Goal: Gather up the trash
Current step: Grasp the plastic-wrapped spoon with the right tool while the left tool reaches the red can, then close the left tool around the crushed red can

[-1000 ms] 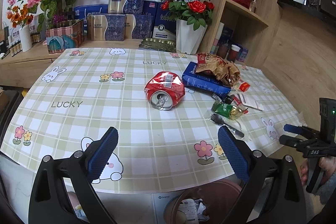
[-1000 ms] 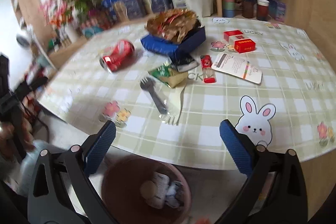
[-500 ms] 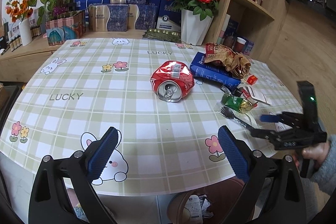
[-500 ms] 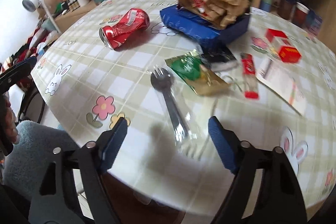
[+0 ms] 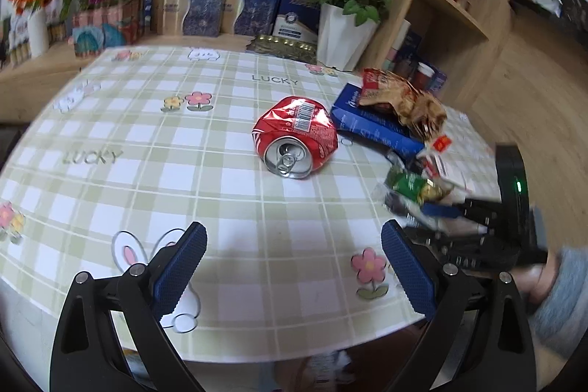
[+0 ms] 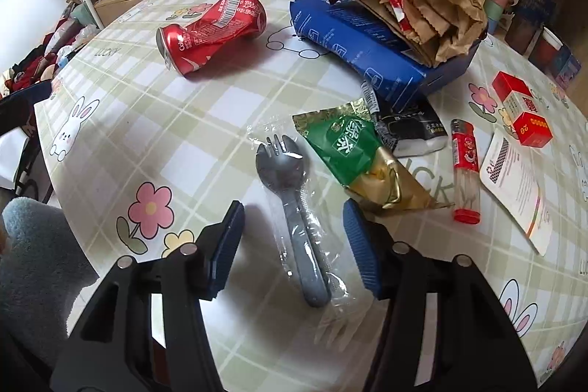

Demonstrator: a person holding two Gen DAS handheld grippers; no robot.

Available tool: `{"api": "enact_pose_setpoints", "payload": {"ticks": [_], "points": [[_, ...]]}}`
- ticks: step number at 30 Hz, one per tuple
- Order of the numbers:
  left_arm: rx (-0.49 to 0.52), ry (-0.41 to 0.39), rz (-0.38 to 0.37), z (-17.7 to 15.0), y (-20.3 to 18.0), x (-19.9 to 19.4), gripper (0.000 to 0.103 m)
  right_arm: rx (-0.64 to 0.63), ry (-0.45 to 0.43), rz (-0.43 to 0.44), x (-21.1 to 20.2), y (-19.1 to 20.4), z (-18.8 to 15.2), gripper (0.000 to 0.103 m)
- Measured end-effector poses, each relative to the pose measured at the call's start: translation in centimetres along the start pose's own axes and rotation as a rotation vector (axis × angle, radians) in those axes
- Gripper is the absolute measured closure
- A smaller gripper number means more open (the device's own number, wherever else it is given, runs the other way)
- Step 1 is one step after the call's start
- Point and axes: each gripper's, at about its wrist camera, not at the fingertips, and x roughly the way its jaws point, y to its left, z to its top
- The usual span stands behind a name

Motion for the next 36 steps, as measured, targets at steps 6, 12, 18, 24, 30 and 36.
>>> {"api": "enact_pose_setpoints", "payload": {"ticks": [6,12,18,24,30,36], "points": [[-0.206,0.030,-0.054,2.3,1.1,2.5,0.025,0.033,-0.015,0.018,-0.3,-0.7,0.1,0.086],[-0.478,0.014,-0.096,4.8,1.7,5.3,0.034,0.070,-0.046,0.034,-0.5,-1.3,-0.4,0.086],[-0.538,0.007,0.021,6.2,1.1,8.3,0.035,0.098,-0.058,0.057,-0.4,-1.5,-0.5,0.086],[-0.626,0.046,0.103,6.0,2.0,11.1,0.035,0.094,-0.069,0.060,-0.4,-1.5,-0.6,0.086],[-0.574,0.056,0.135,5.4,2.7,11.8,0.035,0.091,-0.078,0.065,-0.5,-1.5,-0.8,0.086],[-0.535,0.079,0.106,4.8,3.6,11.2,0.048,0.088,-0.079,0.068,-0.5,-1.6,-1.0,0.086]]}}
